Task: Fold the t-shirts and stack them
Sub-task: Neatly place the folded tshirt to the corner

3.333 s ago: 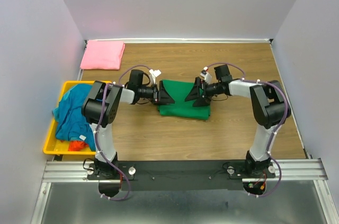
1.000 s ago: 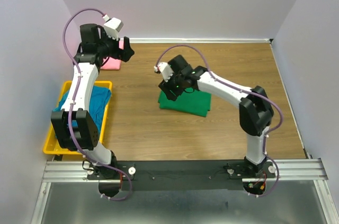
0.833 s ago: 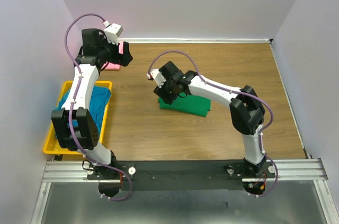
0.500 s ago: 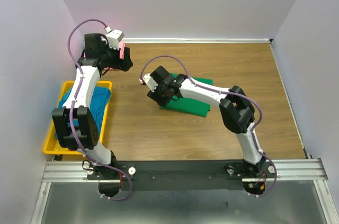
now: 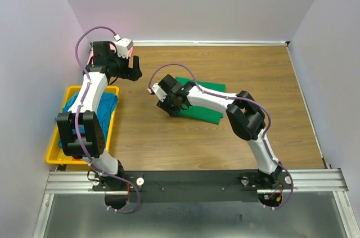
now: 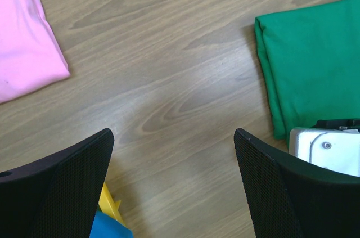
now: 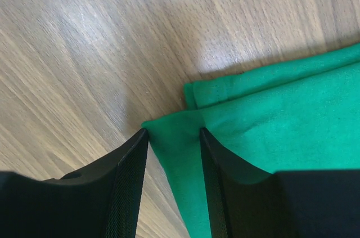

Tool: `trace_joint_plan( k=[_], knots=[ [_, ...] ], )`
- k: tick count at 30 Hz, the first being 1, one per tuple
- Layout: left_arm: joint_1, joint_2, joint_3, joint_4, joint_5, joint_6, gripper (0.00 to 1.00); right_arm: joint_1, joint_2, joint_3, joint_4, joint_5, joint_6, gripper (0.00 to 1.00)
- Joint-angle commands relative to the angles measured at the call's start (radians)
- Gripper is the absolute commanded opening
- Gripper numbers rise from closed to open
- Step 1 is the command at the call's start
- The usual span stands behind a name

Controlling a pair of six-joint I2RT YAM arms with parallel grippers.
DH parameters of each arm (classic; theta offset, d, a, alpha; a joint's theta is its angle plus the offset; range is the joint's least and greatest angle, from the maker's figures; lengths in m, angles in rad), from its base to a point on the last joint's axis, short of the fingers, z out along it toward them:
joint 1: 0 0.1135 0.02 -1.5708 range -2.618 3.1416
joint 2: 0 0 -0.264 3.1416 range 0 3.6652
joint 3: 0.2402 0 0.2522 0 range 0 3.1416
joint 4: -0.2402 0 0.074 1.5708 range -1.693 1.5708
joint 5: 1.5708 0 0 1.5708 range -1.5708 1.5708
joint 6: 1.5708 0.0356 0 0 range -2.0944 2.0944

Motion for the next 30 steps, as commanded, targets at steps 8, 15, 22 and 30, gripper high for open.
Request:
trace_joint_plan(
  k=[8, 15, 22, 30],
  knots=[
    [0.0, 0.026, -0.029, 0.007, 0.008, -0.058, 0.95, 0.019, 0.061, -0.097, 0.025, 0.032, -0.019, 0.56],
    [-0.001, 0.039, -0.029, 0.013, 0.038, -0.089, 0.96, 0.018, 0.019, -0.123, 0.03, 0.038, -0.048, 0.04],
    [-0.001, 0.062, -0.046, 0.048, 0.139, -0.194, 0.95, -0.024, -0.106, -0.091, 0.025, -0.011, -0.061, 0.01],
    [-0.021, 0.155, -0.087, 0.184, 0.28, -0.473, 0.96, -0.073, -0.209, -0.12, 0.039, -0.082, -0.061, 0.01]
  ],
)
